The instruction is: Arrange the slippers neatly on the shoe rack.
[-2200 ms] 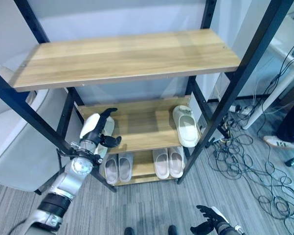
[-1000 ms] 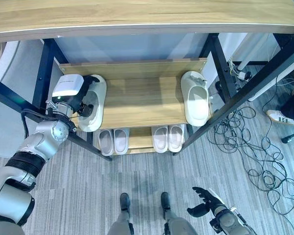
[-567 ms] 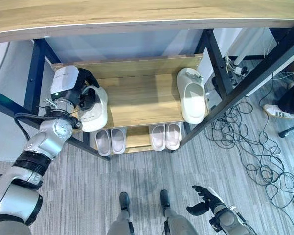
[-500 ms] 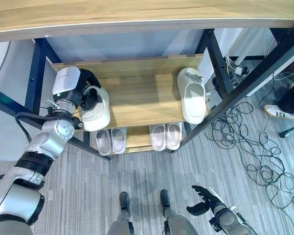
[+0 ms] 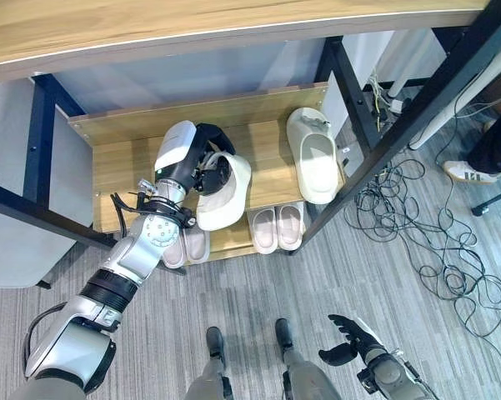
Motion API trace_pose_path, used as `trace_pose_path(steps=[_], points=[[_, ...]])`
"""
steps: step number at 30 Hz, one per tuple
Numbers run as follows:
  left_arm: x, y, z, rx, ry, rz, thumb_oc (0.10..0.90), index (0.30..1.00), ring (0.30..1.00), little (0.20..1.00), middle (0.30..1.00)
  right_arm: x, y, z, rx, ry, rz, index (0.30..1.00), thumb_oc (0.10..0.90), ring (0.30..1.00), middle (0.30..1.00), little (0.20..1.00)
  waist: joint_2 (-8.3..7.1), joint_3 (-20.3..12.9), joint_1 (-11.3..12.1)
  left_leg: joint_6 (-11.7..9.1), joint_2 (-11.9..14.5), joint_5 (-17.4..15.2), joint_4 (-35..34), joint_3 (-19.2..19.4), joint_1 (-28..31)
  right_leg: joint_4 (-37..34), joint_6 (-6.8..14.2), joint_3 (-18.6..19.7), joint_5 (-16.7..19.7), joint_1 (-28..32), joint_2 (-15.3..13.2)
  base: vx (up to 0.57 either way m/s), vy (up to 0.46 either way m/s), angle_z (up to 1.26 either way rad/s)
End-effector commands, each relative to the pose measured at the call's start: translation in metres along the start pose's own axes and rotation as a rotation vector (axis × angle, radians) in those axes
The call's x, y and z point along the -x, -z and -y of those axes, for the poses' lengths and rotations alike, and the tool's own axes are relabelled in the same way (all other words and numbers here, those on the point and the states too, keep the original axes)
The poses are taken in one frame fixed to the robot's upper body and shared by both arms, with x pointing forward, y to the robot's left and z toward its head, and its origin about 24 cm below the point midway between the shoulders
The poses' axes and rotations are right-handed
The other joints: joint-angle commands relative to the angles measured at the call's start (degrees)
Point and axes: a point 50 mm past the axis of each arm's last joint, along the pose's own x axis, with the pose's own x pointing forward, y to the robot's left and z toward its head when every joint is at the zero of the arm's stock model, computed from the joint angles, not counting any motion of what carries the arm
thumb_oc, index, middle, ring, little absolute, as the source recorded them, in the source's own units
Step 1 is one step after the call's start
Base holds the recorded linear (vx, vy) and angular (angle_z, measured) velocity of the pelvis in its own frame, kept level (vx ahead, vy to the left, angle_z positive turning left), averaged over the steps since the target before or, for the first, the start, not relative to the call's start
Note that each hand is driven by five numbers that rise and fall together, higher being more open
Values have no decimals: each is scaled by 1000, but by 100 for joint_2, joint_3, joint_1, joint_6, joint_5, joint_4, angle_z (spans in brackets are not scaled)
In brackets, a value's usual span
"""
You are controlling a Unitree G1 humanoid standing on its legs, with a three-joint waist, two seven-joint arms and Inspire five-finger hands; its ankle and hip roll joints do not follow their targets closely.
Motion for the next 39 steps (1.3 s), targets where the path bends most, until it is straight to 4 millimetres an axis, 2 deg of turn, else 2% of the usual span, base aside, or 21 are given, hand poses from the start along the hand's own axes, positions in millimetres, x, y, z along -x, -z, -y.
trace_pose_path(steps=[1, 5, 13, 17, 27, 39], points=[[-32, -45, -31, 74, -165, 176, 400, 300, 300, 300, 300, 4, 0, 21, 2, 66, 35, 900, 800, 900, 900, 900, 80, -350, -34, 118, -349, -274, 8, 18, -156, 24, 10, 119, 635, -472, 147, 0, 0, 0], [-45, -52, -40, 32, -195, 188, 400, 300, 300, 300, 300, 5, 0, 28, 24, 81, 39, 900, 800, 900, 900, 900, 150, -291, -126, 113, -346, -275, 8, 72, -158, 24, 6, 178, 649, -516, 148, -3, -11, -3], [-60, -54, -57, -78, -226, 185, 400, 300, 300, 300, 300, 5, 0, 34, 40, 98, 35, 900, 800, 900, 900, 900, 211, -183, -235, 99, -323, -280, 8, 144, -180, 24, 7, 264, 679, -597, 156, -3, -13, -12], [-72, -59, -76, -138, -268, 185, 400, 300, 300, 300, 300, 8, 5, 39, 46, 117, 21, 900, 800, 900, 900, 900, 252, -108, -293, 86, -314, -294, 8, 167, -194, 24, 11, 297, 700, -652, 152, 1, -13, -3], [-83, -60, -96, -219, -304, 163, 400, 300, 300, 300, 300, 11, 11, 44, 42, 131, 14, 900, 800, 900, 900, 900, 251, -19, -347, 60, -292, -306, 8, 184, -178, 24, 9, 327, 710, -673, 166, 4, -11, -5], [-93, -72, -120, -252, -389, 165, 400, 300, 300, 300, 300, 14, 17, 46, 52, 141, 0, 900, 800, 900, 900, 900, 231, 128, -435, 31, -265, -306, 8, 162, -214, 24, -4, 327, 714, -733, 164, 1, -3, 0]])
